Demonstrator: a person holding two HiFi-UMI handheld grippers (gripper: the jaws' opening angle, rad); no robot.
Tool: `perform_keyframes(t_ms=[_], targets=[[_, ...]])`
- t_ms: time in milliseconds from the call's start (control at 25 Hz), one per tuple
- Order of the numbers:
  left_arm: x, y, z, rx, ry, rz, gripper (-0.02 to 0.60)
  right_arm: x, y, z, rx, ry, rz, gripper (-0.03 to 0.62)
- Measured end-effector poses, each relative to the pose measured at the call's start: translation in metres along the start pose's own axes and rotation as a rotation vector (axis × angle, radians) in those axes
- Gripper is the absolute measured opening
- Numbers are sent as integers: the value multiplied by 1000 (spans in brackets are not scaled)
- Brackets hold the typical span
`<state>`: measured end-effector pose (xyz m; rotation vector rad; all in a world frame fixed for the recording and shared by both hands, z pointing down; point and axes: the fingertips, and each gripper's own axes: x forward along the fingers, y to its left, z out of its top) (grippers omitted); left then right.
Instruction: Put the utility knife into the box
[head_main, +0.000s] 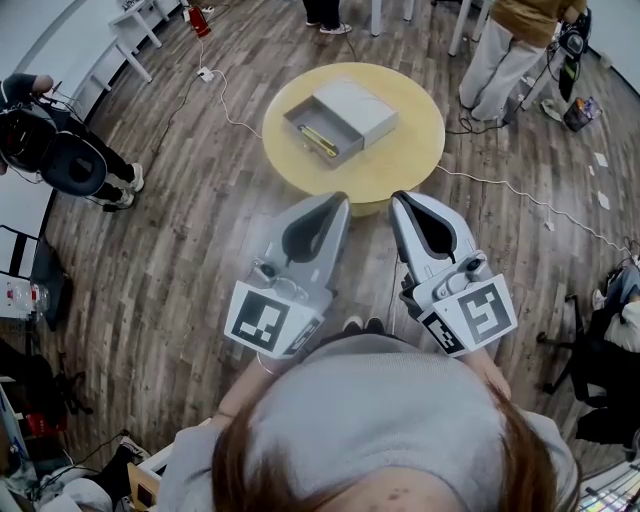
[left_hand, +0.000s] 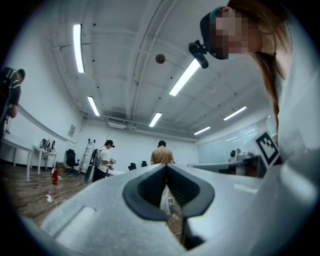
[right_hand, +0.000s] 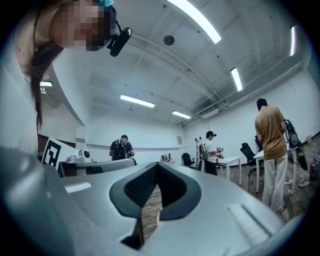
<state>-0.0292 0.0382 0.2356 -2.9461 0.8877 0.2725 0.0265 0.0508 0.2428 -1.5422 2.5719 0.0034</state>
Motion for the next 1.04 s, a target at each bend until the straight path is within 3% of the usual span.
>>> perform_keyframes(t_ms=[1040], targets=[[4,-18,-5,-44,-3,-25,2,-11,0,-4,4,0,-9,3]])
